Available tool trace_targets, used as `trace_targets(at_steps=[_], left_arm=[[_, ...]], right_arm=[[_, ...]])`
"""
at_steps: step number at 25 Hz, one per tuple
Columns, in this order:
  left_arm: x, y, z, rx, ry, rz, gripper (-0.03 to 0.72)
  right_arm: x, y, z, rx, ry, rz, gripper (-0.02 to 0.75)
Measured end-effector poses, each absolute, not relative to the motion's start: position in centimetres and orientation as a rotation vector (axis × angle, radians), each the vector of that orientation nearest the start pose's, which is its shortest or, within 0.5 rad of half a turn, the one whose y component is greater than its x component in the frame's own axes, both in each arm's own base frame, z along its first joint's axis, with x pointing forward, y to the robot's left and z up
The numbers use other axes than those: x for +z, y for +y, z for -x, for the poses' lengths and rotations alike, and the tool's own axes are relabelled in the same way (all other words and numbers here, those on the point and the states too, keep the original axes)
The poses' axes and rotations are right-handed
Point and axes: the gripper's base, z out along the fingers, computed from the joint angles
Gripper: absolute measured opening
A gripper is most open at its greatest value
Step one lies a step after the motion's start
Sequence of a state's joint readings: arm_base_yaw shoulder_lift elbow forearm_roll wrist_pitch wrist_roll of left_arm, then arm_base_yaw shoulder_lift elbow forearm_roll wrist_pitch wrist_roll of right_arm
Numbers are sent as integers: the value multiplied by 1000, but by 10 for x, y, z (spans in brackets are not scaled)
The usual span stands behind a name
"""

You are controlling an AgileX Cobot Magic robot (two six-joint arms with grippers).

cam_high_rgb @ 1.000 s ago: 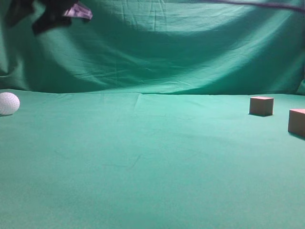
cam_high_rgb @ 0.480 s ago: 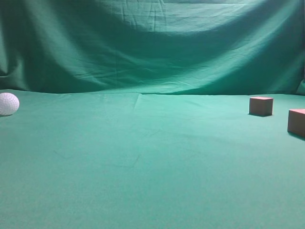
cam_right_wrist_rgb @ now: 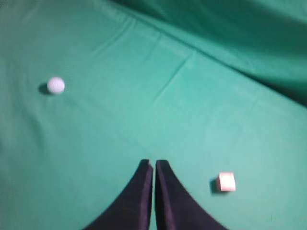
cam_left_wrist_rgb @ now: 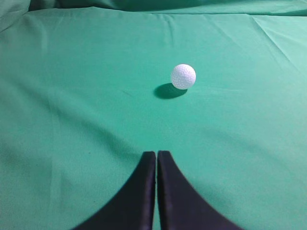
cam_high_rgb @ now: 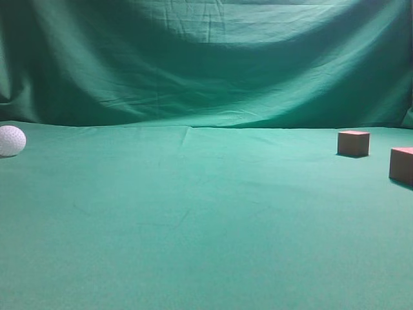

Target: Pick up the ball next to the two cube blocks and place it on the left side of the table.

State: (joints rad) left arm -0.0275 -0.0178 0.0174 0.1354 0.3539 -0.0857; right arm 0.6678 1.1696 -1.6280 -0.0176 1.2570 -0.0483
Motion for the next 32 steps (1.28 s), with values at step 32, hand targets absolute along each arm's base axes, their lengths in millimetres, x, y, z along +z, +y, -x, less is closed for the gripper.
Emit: trace_targets(at_steps=[32], left_arm=[[177, 3, -53, 53, 1834, -30, 0]], right_arm=[[320, 30, -61, 315, 1898, 469, 0]])
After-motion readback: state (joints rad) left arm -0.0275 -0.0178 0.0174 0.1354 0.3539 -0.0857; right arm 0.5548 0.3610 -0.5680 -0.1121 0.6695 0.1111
